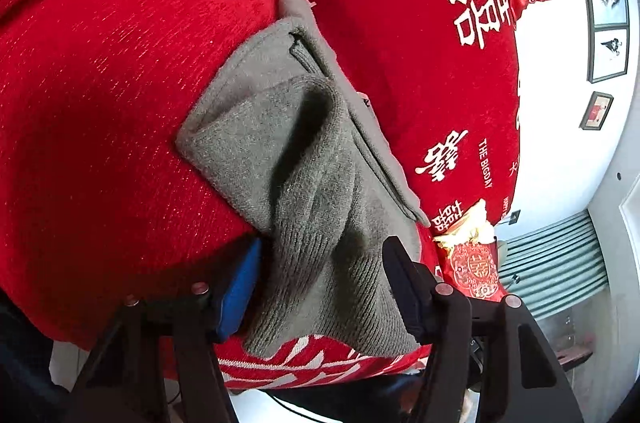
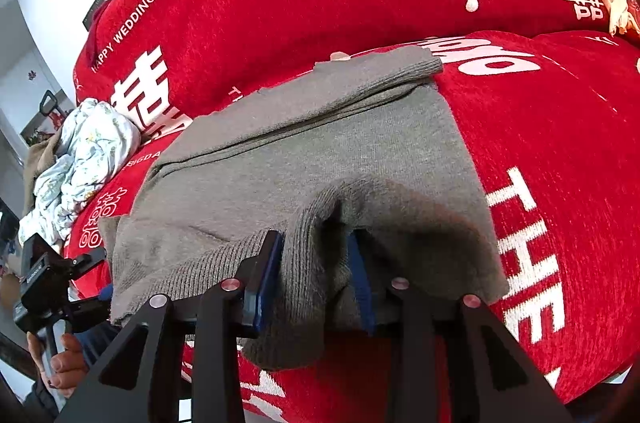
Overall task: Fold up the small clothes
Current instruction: 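Lift the hem with both tools and carry it toward the collar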
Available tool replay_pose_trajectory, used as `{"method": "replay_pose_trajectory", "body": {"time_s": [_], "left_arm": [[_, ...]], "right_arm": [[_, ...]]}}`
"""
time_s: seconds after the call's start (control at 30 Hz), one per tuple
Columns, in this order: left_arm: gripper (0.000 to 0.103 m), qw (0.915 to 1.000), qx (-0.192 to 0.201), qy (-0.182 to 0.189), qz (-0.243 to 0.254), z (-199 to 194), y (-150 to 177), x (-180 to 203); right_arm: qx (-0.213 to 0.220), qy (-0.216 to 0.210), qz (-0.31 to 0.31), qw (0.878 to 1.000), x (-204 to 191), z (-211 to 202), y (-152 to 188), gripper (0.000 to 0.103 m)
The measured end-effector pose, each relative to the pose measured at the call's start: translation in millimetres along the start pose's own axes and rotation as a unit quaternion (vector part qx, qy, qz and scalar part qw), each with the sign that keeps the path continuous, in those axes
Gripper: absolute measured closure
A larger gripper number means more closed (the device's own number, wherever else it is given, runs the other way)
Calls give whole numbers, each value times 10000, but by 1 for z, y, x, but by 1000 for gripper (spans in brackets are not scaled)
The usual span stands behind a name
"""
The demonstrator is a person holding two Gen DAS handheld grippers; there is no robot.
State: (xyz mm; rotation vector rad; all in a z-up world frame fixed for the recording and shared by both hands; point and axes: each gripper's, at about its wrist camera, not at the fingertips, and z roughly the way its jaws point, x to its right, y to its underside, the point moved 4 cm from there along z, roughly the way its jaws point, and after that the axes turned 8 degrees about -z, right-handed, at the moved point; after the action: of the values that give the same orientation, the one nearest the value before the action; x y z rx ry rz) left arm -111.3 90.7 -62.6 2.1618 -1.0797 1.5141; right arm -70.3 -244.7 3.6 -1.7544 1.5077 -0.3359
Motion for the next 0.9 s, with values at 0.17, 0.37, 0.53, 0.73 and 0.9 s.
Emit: {"method": "replay_pose_trajectory", "body": {"time_s": [0.17,0.37,0.53,0.73,0.9], "left_arm": [[84,9996,-263,25,-112,12,3,-9],[91,9990,-95,255,-360,-1,-3,-18],[95,9996,-2,184,-208,-8,-2,-13],[95,9990,98,-145,412,-17,0,13],[95,9951,77,-418,891,-16,-2,36]], "right_arm": [[-8,50,-50,10000,-1,1,0,62],[-62,69,-71,9999,-2,1,0,62],[-163,-34,19,9999,-3,0,0,43],[-272,-21,-123,9996,-14,-7,0,29],[-672,42,-240,9974,-16,3,2,71]]}}
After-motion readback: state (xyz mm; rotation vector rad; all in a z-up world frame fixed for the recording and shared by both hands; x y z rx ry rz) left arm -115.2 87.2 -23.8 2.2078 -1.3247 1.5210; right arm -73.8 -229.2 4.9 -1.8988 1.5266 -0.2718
